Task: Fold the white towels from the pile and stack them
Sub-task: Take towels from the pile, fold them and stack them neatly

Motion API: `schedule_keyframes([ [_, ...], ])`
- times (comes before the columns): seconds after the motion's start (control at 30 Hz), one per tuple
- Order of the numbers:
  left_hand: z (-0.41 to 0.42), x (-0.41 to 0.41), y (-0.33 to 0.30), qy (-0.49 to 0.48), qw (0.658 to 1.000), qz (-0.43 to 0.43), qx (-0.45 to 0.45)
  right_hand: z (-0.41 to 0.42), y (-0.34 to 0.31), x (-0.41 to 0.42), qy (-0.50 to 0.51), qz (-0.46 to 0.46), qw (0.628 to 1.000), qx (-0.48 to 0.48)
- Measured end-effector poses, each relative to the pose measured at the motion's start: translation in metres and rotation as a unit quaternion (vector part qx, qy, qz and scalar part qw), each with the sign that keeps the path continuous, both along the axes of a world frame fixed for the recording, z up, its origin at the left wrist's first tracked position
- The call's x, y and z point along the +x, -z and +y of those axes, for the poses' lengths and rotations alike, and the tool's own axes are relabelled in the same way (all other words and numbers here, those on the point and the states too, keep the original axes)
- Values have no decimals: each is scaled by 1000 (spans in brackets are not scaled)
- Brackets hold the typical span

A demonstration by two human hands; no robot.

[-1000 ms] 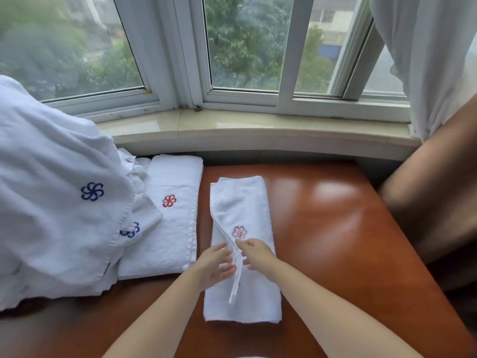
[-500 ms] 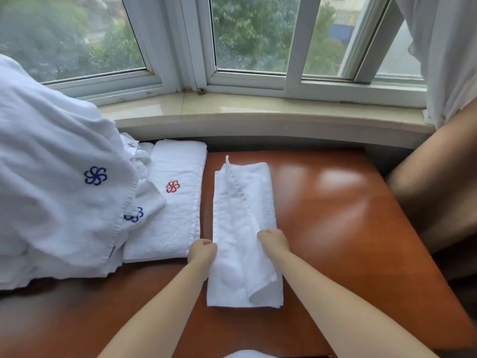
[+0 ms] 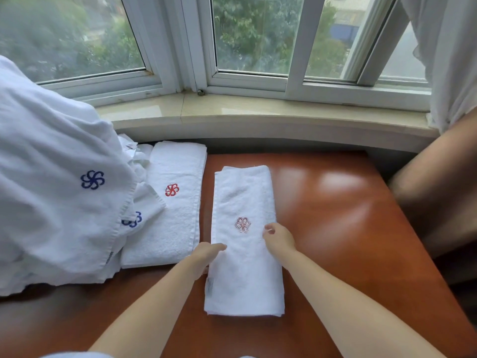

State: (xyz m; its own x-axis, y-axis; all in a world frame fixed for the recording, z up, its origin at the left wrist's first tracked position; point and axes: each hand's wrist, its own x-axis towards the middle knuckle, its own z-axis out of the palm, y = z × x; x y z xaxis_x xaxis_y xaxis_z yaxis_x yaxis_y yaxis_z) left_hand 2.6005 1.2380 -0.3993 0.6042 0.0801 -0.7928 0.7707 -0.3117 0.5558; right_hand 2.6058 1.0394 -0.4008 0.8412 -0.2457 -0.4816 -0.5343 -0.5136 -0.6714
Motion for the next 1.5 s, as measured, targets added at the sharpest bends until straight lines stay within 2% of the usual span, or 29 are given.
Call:
schedule_keyframes([
  [0.07, -3, 12, 0, -6, 999, -32, -4, -8, 1, 10, -31, 25, 998, -42],
  [0.2, -10, 48, -6, -11, 995, -102, -1, -13, 1, 34, -53, 44, 996, -58],
  [0.4, -15, 113, -5, -36, 985, -168, 12, -11, 5, 83, -13, 20, 998, -54],
  [0.47, -16, 135, -6, -88, 982, -166, -29, -10, 8, 100, 5, 1, 999, -52],
  [0.53, -19, 154, -7, -114, 984, -119, -74, -8, 11, 116, 17, -6, 999, -45],
  [0.63, -24, 175, -13, -98, 986, -56, -122, -8, 16, 132, 29, -7, 999, -31],
  [0.77, -24, 198, -12, -61, 955, -89, -277, -9, 20, 141, 87, -60, 994, -9],
  [0.8, -24, 202, -8, -72, 953, -105, -277, -9, 21, 142, 101, -73, 992, -12],
  [0.83, -24, 207, -3, -80, 961, -121, -234, -9, 22, 142, 110, -77, 991, -18],
  [0.93, -23, 213, 19, -61, 987, -145, -40, -6, 26, 140, 102, -60, 991, -61],
  [1.07, -20, 206, 33, -55, 989, -130, 38, 3, 26, 130, 75, -18, 989, -127],
  [1.17, -20, 187, 30, -30, 989, -140, 25, 6, 24, 120, 50, 3, 989, -138],
  [1.33, -14, 150, 18, 54, 976, -183, -108, 6, 17, 109, 86, -33, 986, -138],
  [1.37, -14, 144, 16, 63, 975, -179, -112, 9, 17, 103, 59, -31, 986, -153],
  [1.43, -15, 133, 13, 74, 980, -154, -97, 13, 24, 84, -58, -20, 976, -209],
  [1.5, -14, 126, 10, 80, 987, -106, -91, 9, 35, 62, -163, -19, 946, -279],
])
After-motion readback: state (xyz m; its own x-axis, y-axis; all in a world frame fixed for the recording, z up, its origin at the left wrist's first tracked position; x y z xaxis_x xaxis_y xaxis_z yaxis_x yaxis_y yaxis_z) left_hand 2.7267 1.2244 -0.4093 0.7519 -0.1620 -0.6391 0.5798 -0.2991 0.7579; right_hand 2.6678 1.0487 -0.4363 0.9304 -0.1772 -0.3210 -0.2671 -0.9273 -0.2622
